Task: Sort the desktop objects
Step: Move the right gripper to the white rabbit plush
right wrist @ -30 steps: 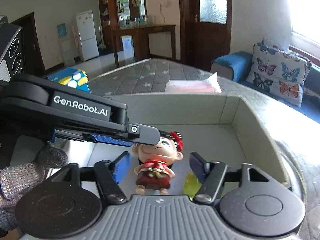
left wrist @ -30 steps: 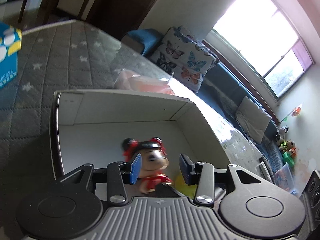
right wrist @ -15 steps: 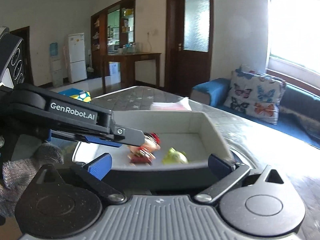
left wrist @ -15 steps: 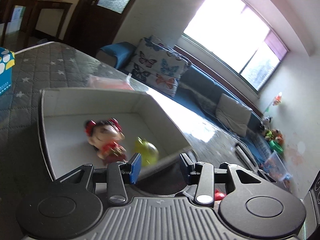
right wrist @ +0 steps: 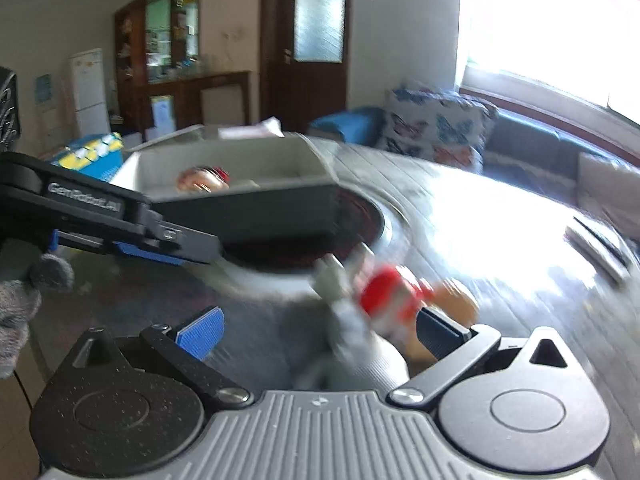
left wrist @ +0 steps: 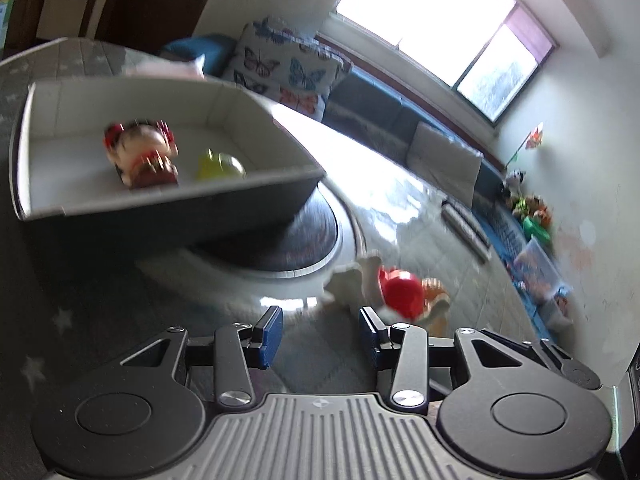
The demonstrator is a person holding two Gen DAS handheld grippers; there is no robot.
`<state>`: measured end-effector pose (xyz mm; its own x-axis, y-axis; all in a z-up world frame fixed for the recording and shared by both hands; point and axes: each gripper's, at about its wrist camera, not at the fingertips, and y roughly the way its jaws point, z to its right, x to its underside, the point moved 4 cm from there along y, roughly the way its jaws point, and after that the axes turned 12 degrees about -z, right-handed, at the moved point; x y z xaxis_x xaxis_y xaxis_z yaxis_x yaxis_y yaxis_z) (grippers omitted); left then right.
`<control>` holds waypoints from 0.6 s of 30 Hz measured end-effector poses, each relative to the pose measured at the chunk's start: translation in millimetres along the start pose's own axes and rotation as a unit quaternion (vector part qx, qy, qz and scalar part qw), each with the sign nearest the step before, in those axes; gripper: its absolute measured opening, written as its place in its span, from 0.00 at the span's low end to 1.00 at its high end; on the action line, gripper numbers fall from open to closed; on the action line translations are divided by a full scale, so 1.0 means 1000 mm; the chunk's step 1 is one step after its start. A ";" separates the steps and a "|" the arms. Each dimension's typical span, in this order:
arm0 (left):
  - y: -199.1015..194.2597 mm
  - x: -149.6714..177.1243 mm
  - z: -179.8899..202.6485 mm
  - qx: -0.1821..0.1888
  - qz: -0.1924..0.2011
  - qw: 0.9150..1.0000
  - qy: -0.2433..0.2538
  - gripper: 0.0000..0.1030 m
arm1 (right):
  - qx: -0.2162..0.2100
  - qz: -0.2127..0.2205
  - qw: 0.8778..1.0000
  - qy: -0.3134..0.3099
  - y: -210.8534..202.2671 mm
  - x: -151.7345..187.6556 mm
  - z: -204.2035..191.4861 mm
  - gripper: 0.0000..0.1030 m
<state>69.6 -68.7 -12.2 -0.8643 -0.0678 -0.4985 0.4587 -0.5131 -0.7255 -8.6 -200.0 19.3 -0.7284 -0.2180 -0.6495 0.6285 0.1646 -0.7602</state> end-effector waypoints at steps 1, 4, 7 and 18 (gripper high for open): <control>0.003 0.003 0.002 -0.001 -0.005 1.000 0.004 0.43 | 0.007 -0.006 1.000 0.009 0.001 0.006 0.006 1.00; 0.012 0.010 0.008 -0.005 -0.016 1.000 0.011 0.43 | 0.013 -0.024 0.999 0.035 0.007 0.020 0.021 1.00; 0.019 0.016 0.008 -0.011 -0.025 1.000 0.013 0.43 | -0.010 -0.041 0.998 0.057 0.015 0.029 0.027 1.00; 0.016 0.025 -0.019 -0.031 -0.029 0.999 -0.014 0.43 | -0.138 -0.049 0.988 0.050 0.016 0.029 -0.009 1.00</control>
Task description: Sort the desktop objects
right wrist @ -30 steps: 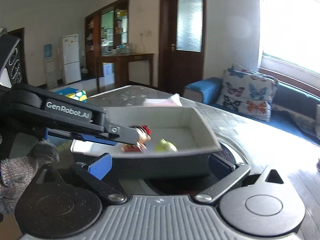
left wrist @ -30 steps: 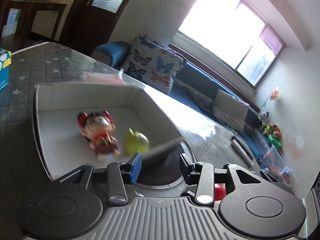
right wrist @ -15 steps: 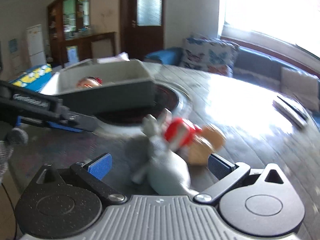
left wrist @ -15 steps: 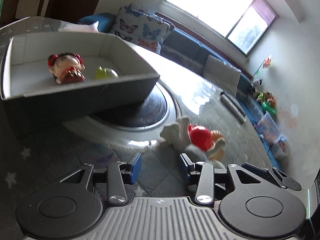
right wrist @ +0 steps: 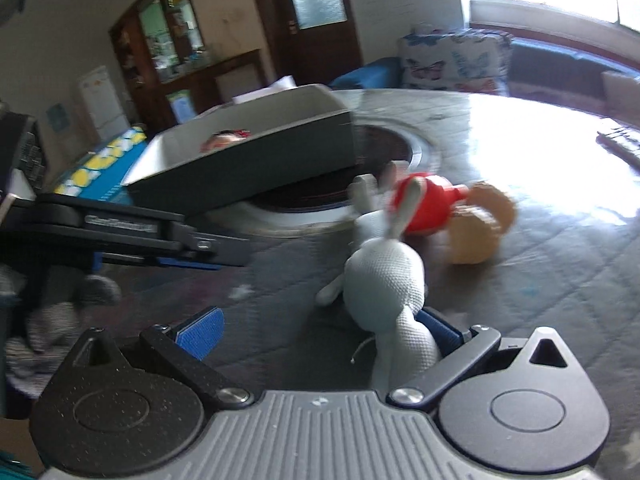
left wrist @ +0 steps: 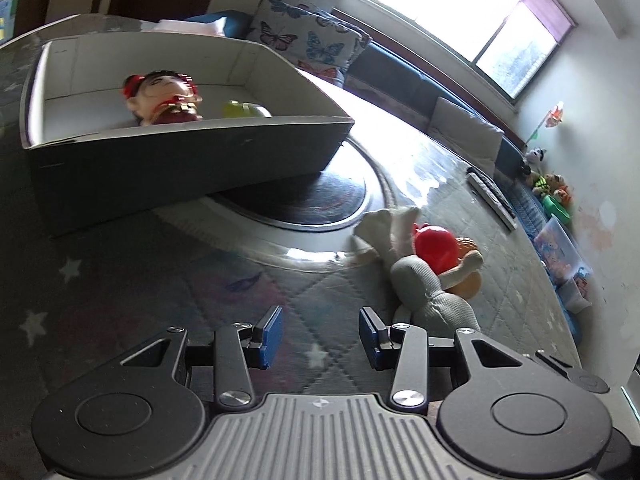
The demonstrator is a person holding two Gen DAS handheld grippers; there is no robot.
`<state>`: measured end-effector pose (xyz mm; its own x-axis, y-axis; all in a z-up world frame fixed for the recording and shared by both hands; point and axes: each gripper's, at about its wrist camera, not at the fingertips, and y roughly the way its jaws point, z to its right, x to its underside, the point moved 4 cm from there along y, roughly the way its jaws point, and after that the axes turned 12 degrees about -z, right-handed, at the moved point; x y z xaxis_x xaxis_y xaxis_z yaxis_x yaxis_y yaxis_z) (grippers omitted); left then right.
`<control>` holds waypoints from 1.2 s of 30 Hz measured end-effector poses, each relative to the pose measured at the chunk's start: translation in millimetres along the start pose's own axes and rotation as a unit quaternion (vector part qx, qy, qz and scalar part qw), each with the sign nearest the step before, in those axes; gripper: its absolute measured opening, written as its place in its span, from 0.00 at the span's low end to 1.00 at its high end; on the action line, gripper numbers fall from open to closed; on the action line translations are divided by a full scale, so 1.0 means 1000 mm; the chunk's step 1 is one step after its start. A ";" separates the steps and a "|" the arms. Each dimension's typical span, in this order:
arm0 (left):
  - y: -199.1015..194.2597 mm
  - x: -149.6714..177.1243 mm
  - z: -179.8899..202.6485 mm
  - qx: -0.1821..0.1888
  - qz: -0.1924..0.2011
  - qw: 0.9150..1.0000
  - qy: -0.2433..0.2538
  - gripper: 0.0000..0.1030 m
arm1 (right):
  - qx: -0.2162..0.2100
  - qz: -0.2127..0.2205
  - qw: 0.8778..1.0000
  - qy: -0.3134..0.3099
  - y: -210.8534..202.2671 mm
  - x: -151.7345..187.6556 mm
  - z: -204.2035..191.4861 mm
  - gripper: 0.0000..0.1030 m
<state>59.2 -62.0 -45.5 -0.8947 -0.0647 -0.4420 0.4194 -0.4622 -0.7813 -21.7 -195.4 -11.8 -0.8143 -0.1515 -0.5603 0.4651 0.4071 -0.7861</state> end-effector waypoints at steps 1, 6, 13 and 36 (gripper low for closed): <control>-0.001 0.000 -0.003 -0.002 0.001 1.000 -0.004 0.43 | -0.014 0.000 1.000 0.000 0.000 0.000 -0.005 1.00; -0.005 0.004 -0.016 0.000 0.000 1.000 -0.019 0.43 | -0.074 0.009 0.997 -0.001 -0.003 -0.005 -0.015 1.00; -0.002 0.009 -0.005 0.029 -0.008 0.999 -0.012 0.43 | -0.115 0.020 0.993 0.030 -0.009 -0.011 -0.008 1.00; 0.011 0.015 0.048 0.072 -0.048 0.996 0.007 0.42 | -0.097 0.098 0.986 0.095 -0.052 -0.024 0.037 1.00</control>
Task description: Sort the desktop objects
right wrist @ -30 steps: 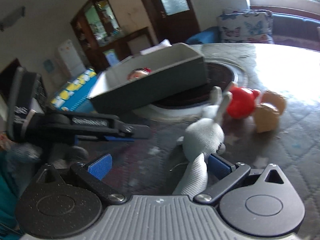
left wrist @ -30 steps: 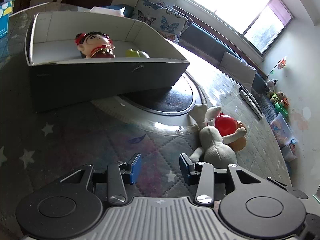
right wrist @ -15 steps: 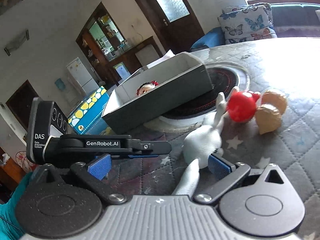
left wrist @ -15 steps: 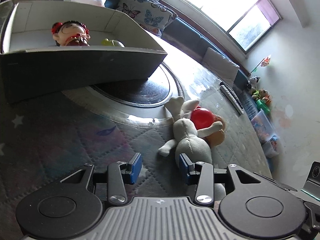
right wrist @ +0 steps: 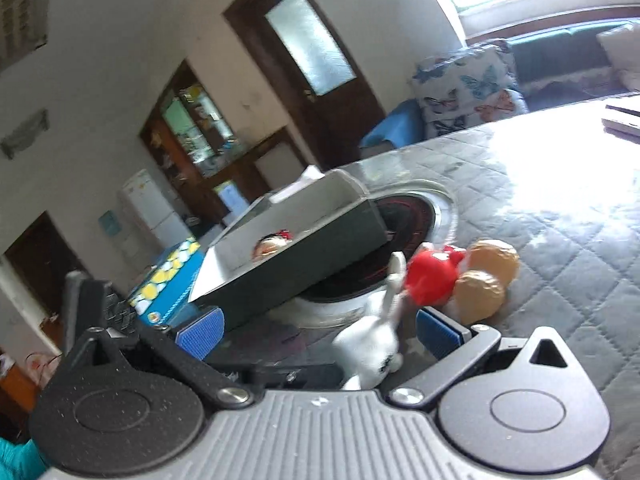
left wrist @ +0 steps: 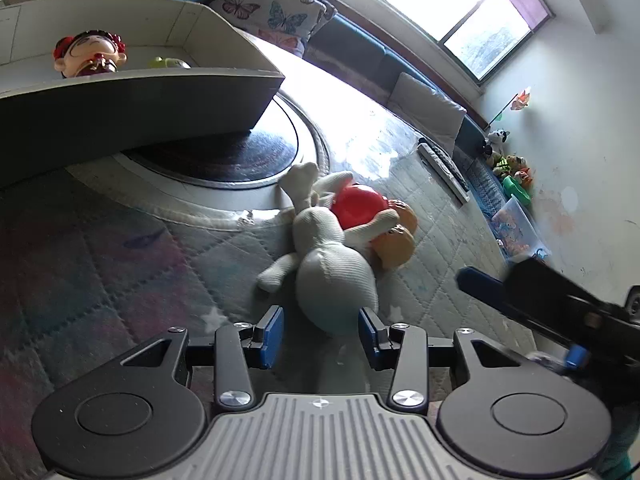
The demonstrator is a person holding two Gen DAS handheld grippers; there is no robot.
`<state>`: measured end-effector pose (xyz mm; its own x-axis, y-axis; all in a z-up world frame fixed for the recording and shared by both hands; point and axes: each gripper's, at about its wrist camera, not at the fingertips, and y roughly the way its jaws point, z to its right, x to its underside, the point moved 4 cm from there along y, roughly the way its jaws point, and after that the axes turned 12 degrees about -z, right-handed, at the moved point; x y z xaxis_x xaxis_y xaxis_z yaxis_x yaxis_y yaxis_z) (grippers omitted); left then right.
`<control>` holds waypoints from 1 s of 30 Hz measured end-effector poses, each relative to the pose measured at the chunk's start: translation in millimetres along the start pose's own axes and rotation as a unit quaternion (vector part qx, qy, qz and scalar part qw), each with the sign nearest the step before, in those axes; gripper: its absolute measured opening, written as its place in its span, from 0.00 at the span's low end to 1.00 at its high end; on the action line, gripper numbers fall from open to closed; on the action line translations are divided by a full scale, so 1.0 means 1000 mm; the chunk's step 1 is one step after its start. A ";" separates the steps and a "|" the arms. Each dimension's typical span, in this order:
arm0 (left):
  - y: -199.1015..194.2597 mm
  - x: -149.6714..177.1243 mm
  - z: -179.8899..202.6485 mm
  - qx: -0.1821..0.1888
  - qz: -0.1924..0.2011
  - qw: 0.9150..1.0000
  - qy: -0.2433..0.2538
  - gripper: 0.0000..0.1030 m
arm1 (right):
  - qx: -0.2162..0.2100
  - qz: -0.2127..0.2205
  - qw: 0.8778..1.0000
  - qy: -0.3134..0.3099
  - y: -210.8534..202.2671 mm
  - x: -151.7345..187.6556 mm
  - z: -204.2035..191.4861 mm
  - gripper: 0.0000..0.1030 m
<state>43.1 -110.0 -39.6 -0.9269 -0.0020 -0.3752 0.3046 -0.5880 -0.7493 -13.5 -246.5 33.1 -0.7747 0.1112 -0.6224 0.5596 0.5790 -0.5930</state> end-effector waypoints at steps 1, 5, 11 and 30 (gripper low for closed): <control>-0.001 0.000 0.001 0.003 -0.003 1.000 -0.006 0.42 | 0.007 -0.003 1.000 0.004 0.003 -0.002 0.002 1.00; 0.000 0.001 0.010 -0.005 -0.005 1.000 -0.009 0.42 | 0.025 -0.023 0.999 0.015 0.018 -0.004 0.008 1.00; 0.016 0.000 0.020 -0.036 -0.025 0.999 -0.003 0.42 | 0.052 -0.044 0.997 0.019 0.038 -0.011 0.010 1.00; 0.003 0.008 0.016 -0.049 -0.063 0.990 0.116 0.31 | 0.084 -0.103 0.991 0.022 0.089 -0.013 0.015 0.79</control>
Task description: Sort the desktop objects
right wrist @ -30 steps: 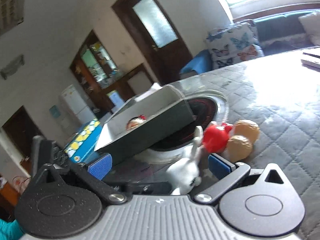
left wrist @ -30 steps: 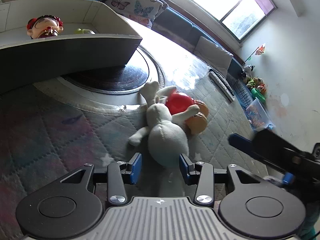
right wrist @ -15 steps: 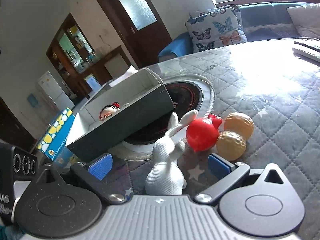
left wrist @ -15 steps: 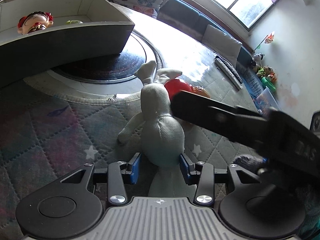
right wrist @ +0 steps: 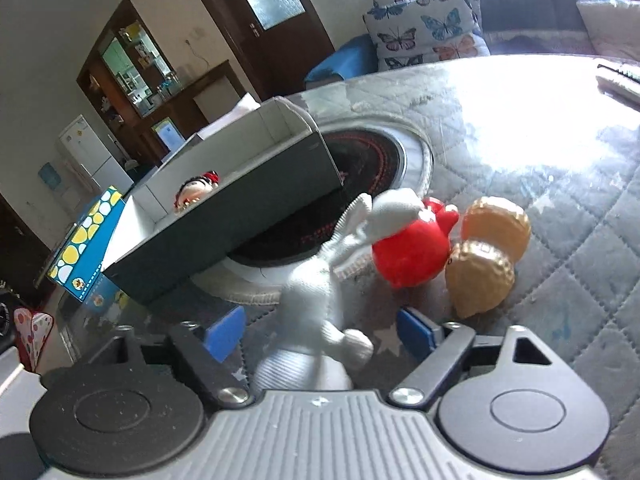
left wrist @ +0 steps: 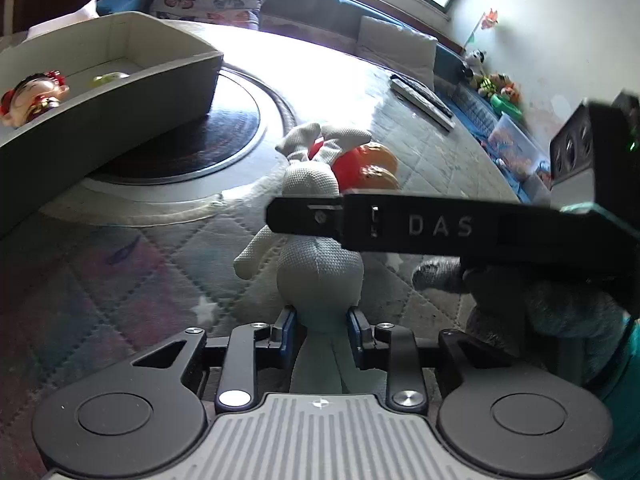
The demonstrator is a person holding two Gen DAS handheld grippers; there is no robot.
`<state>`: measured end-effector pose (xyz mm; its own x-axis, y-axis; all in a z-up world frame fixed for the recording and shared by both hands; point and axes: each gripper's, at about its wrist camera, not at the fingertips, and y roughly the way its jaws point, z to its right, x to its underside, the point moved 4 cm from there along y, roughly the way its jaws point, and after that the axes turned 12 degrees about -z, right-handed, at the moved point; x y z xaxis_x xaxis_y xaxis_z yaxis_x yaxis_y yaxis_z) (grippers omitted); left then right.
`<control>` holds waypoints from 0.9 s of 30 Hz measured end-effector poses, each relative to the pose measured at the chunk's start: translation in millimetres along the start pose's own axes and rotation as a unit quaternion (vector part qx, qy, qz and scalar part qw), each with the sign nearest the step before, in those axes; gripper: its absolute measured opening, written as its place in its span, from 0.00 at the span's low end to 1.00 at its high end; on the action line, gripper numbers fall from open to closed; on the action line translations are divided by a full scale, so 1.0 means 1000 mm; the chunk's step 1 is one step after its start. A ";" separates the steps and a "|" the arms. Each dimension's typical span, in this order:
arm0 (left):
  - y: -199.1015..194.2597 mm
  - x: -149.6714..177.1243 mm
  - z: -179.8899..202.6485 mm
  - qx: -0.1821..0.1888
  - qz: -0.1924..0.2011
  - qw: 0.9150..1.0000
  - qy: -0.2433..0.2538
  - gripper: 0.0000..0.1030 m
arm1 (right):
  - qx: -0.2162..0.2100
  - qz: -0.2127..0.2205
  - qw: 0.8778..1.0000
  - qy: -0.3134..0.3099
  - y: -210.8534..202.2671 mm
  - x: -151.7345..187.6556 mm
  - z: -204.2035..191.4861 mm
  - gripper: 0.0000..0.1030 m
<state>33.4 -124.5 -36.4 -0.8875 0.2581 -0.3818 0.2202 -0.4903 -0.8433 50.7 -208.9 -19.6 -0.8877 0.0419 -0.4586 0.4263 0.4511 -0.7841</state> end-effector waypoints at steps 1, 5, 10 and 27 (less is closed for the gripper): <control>0.000 0.001 0.001 -0.002 0.003 1.000 -0.003 0.33 | 0.002 -0.001 1.000 0.002 0.002 0.000 0.001 0.75; -0.009 0.001 0.001 -0.005 0.016 1.000 -0.015 0.32 | 0.010 -0.002 1.000 0.005 0.008 0.001 0.004 0.66; -0.011 -0.006 -0.001 -0.005 0.026 0.999 -0.042 0.33 | 0.008 -0.004 1.000 -0.001 0.010 0.002 -0.001 0.62; 0.012 0.001 0.001 -0.006 0.043 0.997 -0.057 0.36 | 0.017 0.014 1.000 -0.017 0.010 -0.003 -0.009 0.50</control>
<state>35.1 -130.8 -46.5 -0.9053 0.1181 -0.4081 0.3019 -0.4973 -0.8134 55.7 -196.8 -22.3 -0.8695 0.0239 -0.4933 0.4565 0.4199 -0.7844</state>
